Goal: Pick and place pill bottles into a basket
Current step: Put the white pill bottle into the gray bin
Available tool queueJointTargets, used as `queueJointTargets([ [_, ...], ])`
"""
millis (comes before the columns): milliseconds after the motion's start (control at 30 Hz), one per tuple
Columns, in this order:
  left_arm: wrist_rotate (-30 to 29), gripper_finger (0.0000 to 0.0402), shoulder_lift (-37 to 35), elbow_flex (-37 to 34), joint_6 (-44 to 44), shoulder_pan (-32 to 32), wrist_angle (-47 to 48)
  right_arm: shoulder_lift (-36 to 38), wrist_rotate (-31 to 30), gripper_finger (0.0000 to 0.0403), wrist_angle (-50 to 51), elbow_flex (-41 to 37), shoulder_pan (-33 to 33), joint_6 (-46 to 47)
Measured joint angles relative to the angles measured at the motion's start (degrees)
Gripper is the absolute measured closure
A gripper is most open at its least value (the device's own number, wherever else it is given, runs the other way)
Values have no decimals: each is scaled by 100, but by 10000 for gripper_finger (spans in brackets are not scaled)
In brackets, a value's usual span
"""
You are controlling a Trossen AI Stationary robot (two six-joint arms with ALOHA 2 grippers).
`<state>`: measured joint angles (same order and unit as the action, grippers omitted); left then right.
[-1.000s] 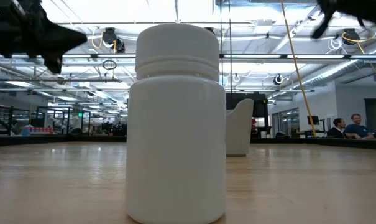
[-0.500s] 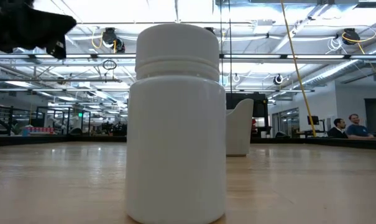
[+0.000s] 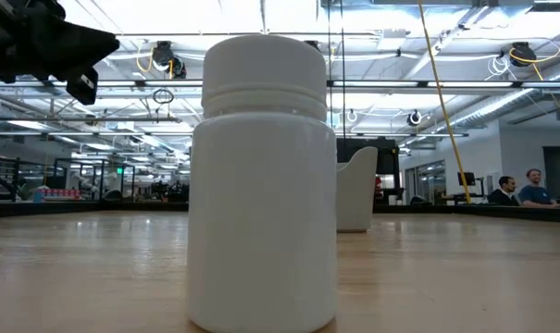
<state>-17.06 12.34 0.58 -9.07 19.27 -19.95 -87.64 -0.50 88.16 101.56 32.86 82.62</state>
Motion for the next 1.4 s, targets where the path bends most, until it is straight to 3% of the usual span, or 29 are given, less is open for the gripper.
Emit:
queueJointTargets([
  [333,-129,364,0,0,35,-2,460,-20,1113,162,-1493,-1604,842,1762],
  [500,-116,364,0,2,-36,-2,512,-13,1417,118,-2311,-2191,1011,2103],
  [767,-107,364,1,0,-49,-2,516,-13,1432,65,-2782,-2807,1281,2749],
  [1100,-105,364,0,1,-48,-2,519,-13,1651,62,-4473,-3676,1441,3228],
  [1400,-98,364,0,2,-161,-2,520,-13,1828,64,-4462,-3864,1452,3198],
])
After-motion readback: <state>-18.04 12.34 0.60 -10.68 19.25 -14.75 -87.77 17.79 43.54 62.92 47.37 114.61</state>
